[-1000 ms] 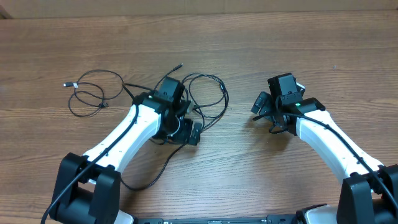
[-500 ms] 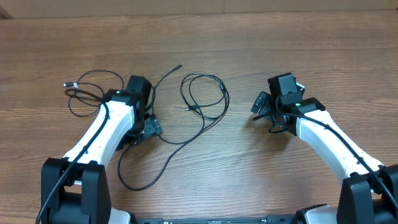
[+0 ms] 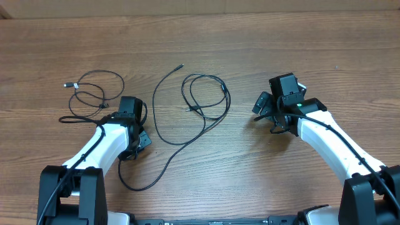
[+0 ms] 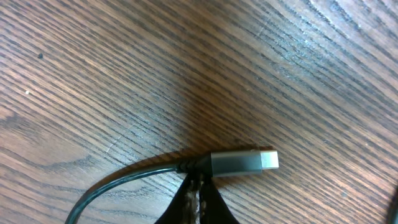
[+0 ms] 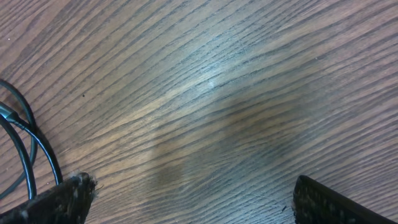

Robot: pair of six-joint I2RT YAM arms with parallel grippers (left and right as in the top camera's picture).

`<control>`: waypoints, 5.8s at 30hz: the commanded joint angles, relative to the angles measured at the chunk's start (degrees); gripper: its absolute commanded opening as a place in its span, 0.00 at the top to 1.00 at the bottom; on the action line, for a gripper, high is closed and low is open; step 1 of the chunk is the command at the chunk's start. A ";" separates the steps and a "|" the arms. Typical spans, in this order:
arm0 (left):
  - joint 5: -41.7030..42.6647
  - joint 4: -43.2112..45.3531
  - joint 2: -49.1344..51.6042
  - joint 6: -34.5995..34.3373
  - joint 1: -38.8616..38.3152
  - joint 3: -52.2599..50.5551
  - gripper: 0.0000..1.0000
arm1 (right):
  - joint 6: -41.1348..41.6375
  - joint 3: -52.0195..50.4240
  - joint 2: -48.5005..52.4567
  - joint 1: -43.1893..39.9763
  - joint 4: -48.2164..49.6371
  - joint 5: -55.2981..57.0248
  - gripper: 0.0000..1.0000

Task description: Untangle cables

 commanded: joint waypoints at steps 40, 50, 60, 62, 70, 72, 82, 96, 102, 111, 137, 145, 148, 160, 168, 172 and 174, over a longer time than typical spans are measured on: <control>-7.48 -4.87 0.83 3.02 0.44 1.53 0.08 | 0.24 -4.17 1.03 8.50 7.10 -18.25 0.00; 6.51 8.41 0.83 6.01 3.80 -7.08 0.58 | 0.28 -4.17 1.03 8.50 7.13 -18.29 0.00; 19.96 22.36 0.83 12.07 12.70 -6.49 0.62 | 0.28 -4.17 1.03 8.50 7.32 -18.29 0.00; 22.43 26.29 0.83 12.04 13.35 -6.49 0.59 | 0.28 -4.17 1.03 8.50 7.58 -18.29 0.00; 32.68 26.88 0.22 16.04 13.51 -3.93 0.42 | 0.48 -4.17 1.03 8.50 7.76 -18.27 0.00; 33.40 24.20 -0.83 17.99 13.51 -2.38 0.35 | 0.48 -4.17 1.03 8.50 7.74 -18.27 0.00; 33.14 12.00 -9.07 22.01 13.60 -0.39 0.28 | 0.44 -4.17 1.03 8.50 9.42 -18.23 0.00; -2.73 0.98 -9.11 -0.57 13.60 -7.54 0.56 | 0.00 -4.17 1.03 8.50 9.03 -16.70 0.00; 6.08 8.92 -8.87 -0.57 13.53 -14.10 0.80 | 0.00 -4.17 1.03 8.50 9.25 -16.70 0.00; 23.30 17.22 -8.94 7.45 13.51 -13.64 0.96 | 0.02 -4.17 1.03 8.50 9.29 -16.72 0.00; 32.22 29.14 -7.82 16.90 8.44 -1.60 0.62 | 3.21 -4.39 3.87 8.50 20.65 -5.88 0.00; 33.64 31.36 -7.82 16.83 4.37 -1.60 0.00 | 3.23 -4.39 3.87 8.50 20.85 -6.80 0.00; 33.44 31.21 -7.82 16.83 4.37 -1.60 0.00 | 3.23 -4.39 3.87 8.50 20.85 -7.21 0.00; 25.00 28.33 -7.82 16.79 4.37 -1.64 0.00 | 3.23 -4.39 3.87 8.50 20.85 -7.19 0.00; 24.70 26.95 -7.82 16.81 4.37 -1.64 0.00 | 3.23 -4.39 3.87 8.50 20.83 -7.17 0.00; 24.70 25.62 -7.82 16.81 4.37 -1.64 0.00 | 3.23 -4.39 3.87 8.50 20.87 -7.17 0.00; 24.68 25.31 -7.82 16.81 4.37 -1.66 0.00 | 3.23 -4.39 3.87 8.50 20.87 -7.17 0.00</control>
